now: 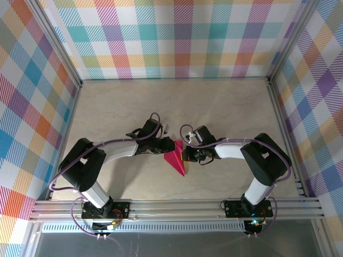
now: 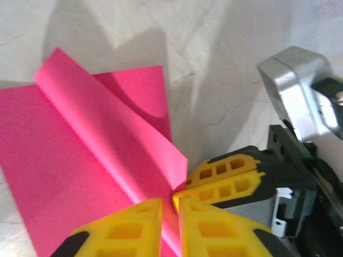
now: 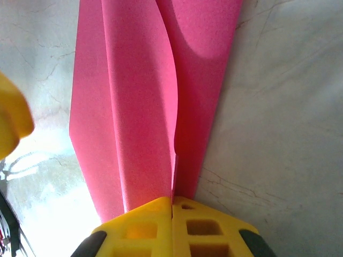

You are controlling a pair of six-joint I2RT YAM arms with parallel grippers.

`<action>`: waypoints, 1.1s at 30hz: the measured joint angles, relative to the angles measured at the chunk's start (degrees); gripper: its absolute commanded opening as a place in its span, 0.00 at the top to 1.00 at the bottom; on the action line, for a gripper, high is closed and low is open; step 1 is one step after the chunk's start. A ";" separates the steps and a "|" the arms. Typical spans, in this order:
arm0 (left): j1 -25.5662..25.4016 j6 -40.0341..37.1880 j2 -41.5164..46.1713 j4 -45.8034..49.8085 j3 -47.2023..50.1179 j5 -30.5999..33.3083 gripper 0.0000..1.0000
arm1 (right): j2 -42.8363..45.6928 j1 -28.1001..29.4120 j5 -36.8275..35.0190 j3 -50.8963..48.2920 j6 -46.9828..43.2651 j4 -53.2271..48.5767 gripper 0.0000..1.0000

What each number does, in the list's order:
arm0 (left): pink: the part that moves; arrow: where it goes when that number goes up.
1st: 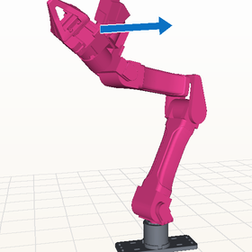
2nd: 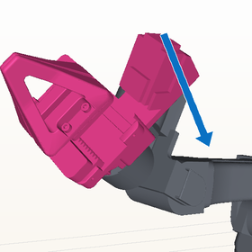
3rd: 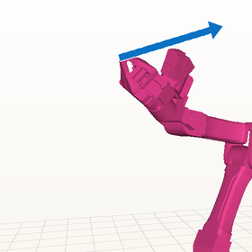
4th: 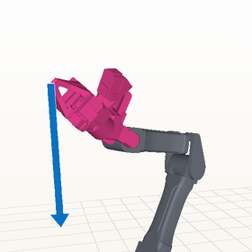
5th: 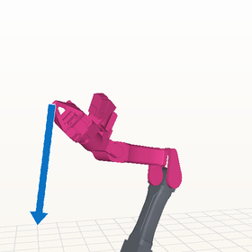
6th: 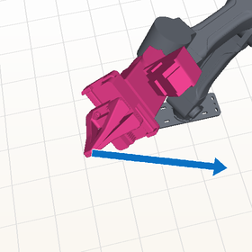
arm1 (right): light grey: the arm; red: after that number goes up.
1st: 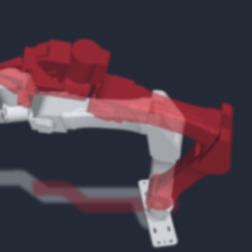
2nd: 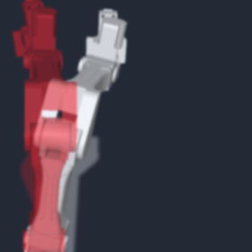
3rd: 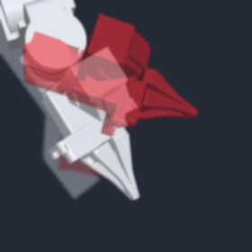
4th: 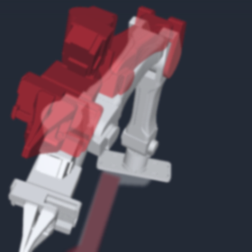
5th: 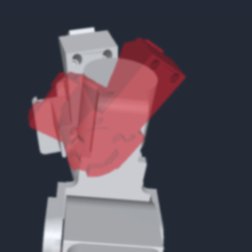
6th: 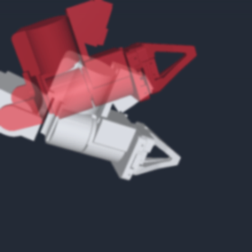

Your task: Fold a paper plane with a square sheet of paper (fold left side to right side)

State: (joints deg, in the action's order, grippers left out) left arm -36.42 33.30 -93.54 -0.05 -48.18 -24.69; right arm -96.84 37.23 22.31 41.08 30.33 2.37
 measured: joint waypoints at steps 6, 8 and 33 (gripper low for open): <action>-0.85 0.02 -4.15 -0.13 -2.58 -2.80 0.91 | -0.11 0.22 -0.26 0.44 -0.76 -0.68 0.94; -1.07 -0.13 -5.57 -0.13 -2.99 -3.19 0.91 | -0.13 0.28 -0.46 0.59 -0.87 -0.92 0.94; -1.22 -1.16 -9.09 -4.07 -0.26 -0.52 1.00 | -0.63 0.52 -0.81 2.47 -2.16 -4.02 0.88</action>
State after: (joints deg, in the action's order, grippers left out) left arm -37.65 32.14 -102.63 -4.12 -48.45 -25.21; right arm -97.47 37.76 21.50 43.55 28.16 -1.65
